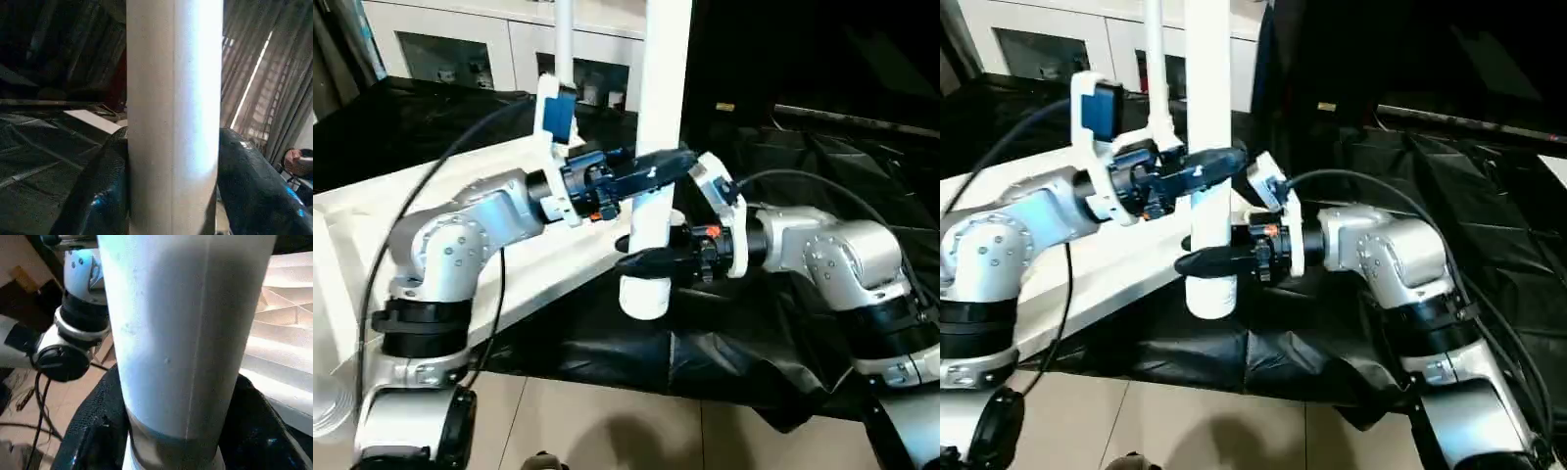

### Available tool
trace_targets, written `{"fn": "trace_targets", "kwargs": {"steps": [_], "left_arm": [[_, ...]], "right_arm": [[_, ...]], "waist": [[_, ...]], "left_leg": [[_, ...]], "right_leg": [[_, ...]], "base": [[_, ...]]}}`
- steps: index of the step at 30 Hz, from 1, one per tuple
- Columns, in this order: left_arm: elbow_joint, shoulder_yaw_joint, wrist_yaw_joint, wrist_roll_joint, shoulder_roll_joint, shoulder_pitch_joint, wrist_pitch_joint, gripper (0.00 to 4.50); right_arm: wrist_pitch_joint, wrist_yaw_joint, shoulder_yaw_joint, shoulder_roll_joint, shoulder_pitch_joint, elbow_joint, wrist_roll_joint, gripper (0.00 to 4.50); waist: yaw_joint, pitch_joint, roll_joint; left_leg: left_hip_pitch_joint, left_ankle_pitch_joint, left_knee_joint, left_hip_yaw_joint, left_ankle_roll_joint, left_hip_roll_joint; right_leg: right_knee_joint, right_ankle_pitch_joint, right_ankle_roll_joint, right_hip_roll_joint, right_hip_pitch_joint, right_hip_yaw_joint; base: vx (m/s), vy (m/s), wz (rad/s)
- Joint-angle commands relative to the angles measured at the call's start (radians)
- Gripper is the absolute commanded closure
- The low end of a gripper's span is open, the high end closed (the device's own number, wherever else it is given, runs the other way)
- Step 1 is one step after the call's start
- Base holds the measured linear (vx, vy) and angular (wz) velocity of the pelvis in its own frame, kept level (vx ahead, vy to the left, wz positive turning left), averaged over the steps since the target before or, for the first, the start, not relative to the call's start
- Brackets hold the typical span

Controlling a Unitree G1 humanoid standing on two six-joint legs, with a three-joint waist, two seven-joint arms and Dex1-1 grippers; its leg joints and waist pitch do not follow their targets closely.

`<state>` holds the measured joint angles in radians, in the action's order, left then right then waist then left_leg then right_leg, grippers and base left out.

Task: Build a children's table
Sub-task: Pick table leg

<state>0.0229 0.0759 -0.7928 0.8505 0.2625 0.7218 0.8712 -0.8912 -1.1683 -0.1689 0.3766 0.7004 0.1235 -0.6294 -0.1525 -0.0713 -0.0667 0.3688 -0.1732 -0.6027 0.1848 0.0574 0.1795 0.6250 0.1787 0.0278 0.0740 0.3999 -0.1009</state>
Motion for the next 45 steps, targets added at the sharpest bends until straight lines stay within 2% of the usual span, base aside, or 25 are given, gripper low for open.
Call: {"fn": "trace_targets", "kwargs": {"steps": [1, 6, 8, 10, 11, 12, 14, 16, 17, 18, 20, 22, 24, 25, 26, 27, 31, 33, 36, 38, 39, 41, 43, 44, 45], "left_arm": [[0.009, 0.041, 0.056, -0.020, -0.032, 0.009, -0.082, 1.61], [0.008, 0.100, 0.107, -0.005, -0.070, -0.010, -0.135, 1.44], [0.054, 0.138, 0.136, 0.019, -0.076, -0.037, -0.142, 1.44], [0.090, 0.153, 0.158, 0.017, -0.061, -0.053, -0.135, 1.44], [0.105, 0.151, 0.179, -0.014, -0.049, -0.062, -0.151, 1.44], [0.114, 0.146, 0.195, -0.041, -0.040, -0.069, -0.161, 1.44], [0.126, 0.102, 0.269, -0.191, 0.016, -0.118, -0.196, 1.44], [0.105, 0.039, 0.411, -0.436, 0.074, -0.208, -0.301, 1.44], [0.097, 0.047, 0.465, -0.479, 0.067, -0.250, -0.315, 1.44], [0.099, 0.063, 0.528, -0.519, 0.046, -0.305, -0.343, 1.44], [0.125, 0.073, 0.593, -0.577, 0.009, -0.401, -0.408, 1.44], [0.173, 0.034, 0.667, -0.675, -0.012, -0.518, -0.484, 1.44], [0.168, -0.019, 0.727, -0.765, -0.024, -0.589, -0.579, 1.44], [0.158, -0.032, 0.744, -0.777, -0.032, -0.605, -0.605, 1.44], [0.158, -0.032, 0.744, -0.777, -0.032, -0.605, -0.605, 1.44], [0.148, -0.026, 0.768, -0.772, -0.059, -0.614, -0.623, 1.44], [0.127, -0.011, 0.798, -0.788, -0.098, -0.597, -0.627, 1.44], [0.124, -0.021, 0.757, -0.775, -0.087, -0.582, -0.635, 1.44], [0.087, -0.117, 0.510, -0.710, -0.023, -0.532, -0.700, 1.44], [0.042, -0.148, 0.410, -0.674, -0.009, -0.488, -0.654, 1.44], [-0.054, -0.185, 0.301, -0.655, 0.003, -0.402, -0.552, 1.44], [-0.105, -0.196, 0.251, -0.647, 0.003, -0.358, -0.526, 1.44], [-0.228, -0.202, 0.134, -0.606, -0.008, -0.243, -0.442, 1.16], [-0.269, -0.218, 0.097, -0.611, 0.000, -0.207, -0.439, 1.09], [-0.295, -0.230, 0.073, -0.617, 0.006, -0.185, -0.443, 1.09]], "right_arm": [[0.007, 0.045, 0.061, -0.010, -0.014, -0.016, -0.024, 2.55], [0.011, 0.093, 0.096, -0.026, -0.047, -0.050, -0.037, 2.57], [0.039, 0.139, 0.113, -0.015, -0.102, -0.105, -0.014, 2.57], [0.040, 0.177, 0.123, -0.012, -0.131, -0.129, 0.003, 2.57], [0.060, 0.201, 0.117, -0.007, -0.147, -0.143, 0.032, 2.57], [0.084, 0.218, 0.110, -0.003, -0.158, -0.152, 0.060, 2.57], [0.138, 0.316, 0.117, -0.023, -0.181, -0.153, 0.130, 2.57], [0.276, 0.489, 0.119, -0.058, -0.199, -0.115, 0.265, 2.57], [0.298, 0.555, 0.139, -0.082, -0.209, -0.104, 0.288, 2.57], [0.328, 0.639, 0.153, -0.105, -0.228, -0.101, 0.323, 2.57], [0.387, 0.750, 0.161, -0.133, -0.269, -0.115, 0.384, 2.57], [0.405, 0.860, 0.157, -0.151, -0.327, -0.144, 0.444, 2.57], [0.416, 0.867, 0.189, -0.181, -0.380, -0.160, 0.419, 2.57], [0.437, 0.877, 0.210, -0.203, -0.397, -0.161, 0.408, 2.57], [0.437, 0.877, 0.210, -0.203, -0.397, -0.161, 0.408, 2.57], [0.453, 0.891, 0.225, -0.219, -0.409, -0.158, 0.405, 2.57], [0.511, 0.906, 0.219, -0.250, -0.452, -0.143, 0.401, 2.57], [0.510, 0.905, 0.210, -0.255, -0.451, -0.134, 0.402, 2.57], [0.498, 0.855, 0.180, -0.245, -0.408, -0.109, 0.412, 2.57], [0.494, 0.818, 0.168, -0.230, -0.382, -0.096, 0.408, 2.57], [0.492, 0.778, 0.167, -0.209, -0.358, -0.076, 0.392, 2.57], [0.486, 0.758, 0.162, -0.194, -0.348, -0.066, 0.390, 2.57], [0.475, 0.712, 0.144, -0.150, -0.335, -0.053, 0.395, 2.57], [0.472, 0.698, 0.140, -0.136, -0.333, -0.052, 0.399, 2.57], [0.470, 0.689, 0.138, -0.127, -0.331, -0.051, 0.402, 2.57]], "waist": [[-0.003, 0.081, 0.018], [-0.005, 0.083, 0.016], [-0.011, 0.082, 0.003], [-0.011, 0.082, 0.008], [-0.013, 0.082, 0.019], [-0.012, 0.080, 0.014], [-0.012, 0.079, 0.015], [-0.009, 0.075, 0.042], [0.006, 0.074, 0.031], [0.006, 0.079, 0.032], [0.010, 0.080, 0.035], [0.010, 0.084, 0.033], [0.009, 0.081, 0.038], [0.011, 0.079, 0.043], [0.014, 0.078, 0.038], [0.015, 0.076, 0.046], [0.020, 0.068, 0.043], [0.021, 0.068, 0.032], [0.016, 0.070, 0.036], [0.019, 0.072, 0.039], [0.021, 0.069, 0.042], [0.023, 0.068, 0.042], [0.016, 0.074, 0.047], [0.018, 0.076, 0.057], [0.018, 0.076, 0.052]], "left_leg": [[-0.011, -0.195, 0.068, -0.030, 0.053, 0.056], [-0.011, -0.180, 0.067, -0.030, 0.050, 0.054], [-0.009, -0.164, 0.067, -0.029, 0.047, 0.057], [-0.009, -0.163, 0.069, -0.031, 0.051, 0.058], [-0.012, -0.172, 0.069, -0.031, 0.053, 0.056], [-0.012, -0.188, 0.071, -0.031, 0.059, 0.057], [-0.014, -0.197, 0.074, -0.032, 0.062, 0.057], [-0.021, -0.249, 0.078, -0.037, 0.088, 0.056], [-0.016, -0.258, 0.081, -0.038, 0.099, 0.054], [-0.022, -0.257, 0.077, -0.036, 0.094, 0.050], [-0.020, -0.254, 0.077, -0.036, 0.083, 0.050], [-0.014, -0.230, 0.080, -0.038, 0.070, 0.057], [-0.019, -0.282, 0.083, -0.038, 0.046, 0.056], [-0.021, -0.304, 0.084, -0.037, 0.043, 0.057], [-0.021, -0.326, 0.086, -0.038, 0.040, 0.056], [-0.020, -0.342, 0.088, -0.041, 0.043, 0.057], [-0.025, -0.398, 0.088, -0.042, 0.038, 0.051], [-0.024, -0.395, 0.087, -0.044, 0.031, 0.049], [-0.028, -0.379, 0.086, -0.045, 0.022, 0.046], [-0.025, -0.373, 0.091, -0.047, 0.038, 0.055], [-0.033, -0.384, 0.089, -0.041, 0.042, 0.051], [-0.038, -0.401, 0.088, -0.040, 0.047, 0.048], [-0.037, -0.375, 0.087, -0.041, 0.052, 0.049], [-0.030, -0.357, 0.089, -0.044, 0.057, 0.051], [-0.027, -0.347, 0.089, -0.043, 0.053, 0.050]], "right_leg": [[-0.081, 0.234, 0.143, 0.088, -0.060, 0.063], [-0.077, 0.227, 0.131, 0.088, -0.061, 0.062], [-0.075, 0.221, 0.125, 0.091, -0.062, 0.063], [-0.071, 0.212, 0.124, 0.089, -0.059, 0.063], [-0.074, 0.224, 0.122, 0.088, -0.057, 0.062], [-0.079, 0.246, 0.102, 0.087, -0.056, 0.063], [-0.081, 0.265, 0.090, 0.087, -0.054, 0.063], [-0.093, 0.342, 0.027, 0.086, -0.045, 0.064], [-0.096, 0.367, 0.000, 0.084, -0.049, 0.061], [-0.098, 0.390, -0.009, 0.085, -0.048, 0.060], [-0.100, 0.382, 0.004, 0.083, -0.046, 0.061], [-0.093, 0.285, 0.037, 0.078, -0.047, 0.062], [-0.097, 0.285, 0.043, 0.076, -0.043, 0.063], [-0.102, 0.300, 0.043, 0.078, -0.040, 0.064], [-0.106, 0.324, 0.044, 0.078, -0.041, 0.062], [-0.109, 0.333, 0.048, 0.079, -0.042, 0.061], [-0.124, 0.443, 0.023, 0.083, -0.038, 0.056], [-0.129, 0.491, 0.002, 0.086, -0.040, 0.054], [-0.133, 0.523, -0.008, 0.088, -0.032, 0.056], [-0.121, 0.464, 0.018, 0.089, -0.034, 0.059], [-0.122, 0.457, 0.023, 0.083, -0.026, 0.060], [-0.125, 0.468, 0.030, 0.087, -0.027, 0.062], [-0.121, 0.440, 0.032, 0.089, -0.033, 0.062], [-0.114, 0.390, 0.051, 0.090, -0.041, 0.063], [-0.114, 0.373, 0.056, 0.088, -0.044, 0.063]], "base": [[0.000, 0.000, 0.00], [0.000, 0.000, 0.00], [0.000, 0.000, 0.00], [0.000, 0.000, 0.00], [0.000, 0.000, 0.00], [0.000, 0.000, 0.00], [0.000, 0.000, 0.00], [0.000, 0.000, 0.00], [0.000, 0.000, 0.00], [0.000, 0.000, 0.00], [0.000, 0.000, 0.00], [0.000, 0.000, 0.00], [0.000, 0.000, 0.00], [0.000, 0.000, 0.00], [0.000, 0.000, 0.00], [0.000, 0.000, 0.00], [0.000, 0.000, 0.00], [0.000, 0.000, 0.00], [0.000, 0.000, 0.00], [0.000, 0.000, 0.00], [0.000, 0.000, 0.00], [0.000, 0.000, 0.00], [0.000, 0.000, 0.00], [0.000, 0.000, 0.00], [0.000, 0.000, 0.00]]}}
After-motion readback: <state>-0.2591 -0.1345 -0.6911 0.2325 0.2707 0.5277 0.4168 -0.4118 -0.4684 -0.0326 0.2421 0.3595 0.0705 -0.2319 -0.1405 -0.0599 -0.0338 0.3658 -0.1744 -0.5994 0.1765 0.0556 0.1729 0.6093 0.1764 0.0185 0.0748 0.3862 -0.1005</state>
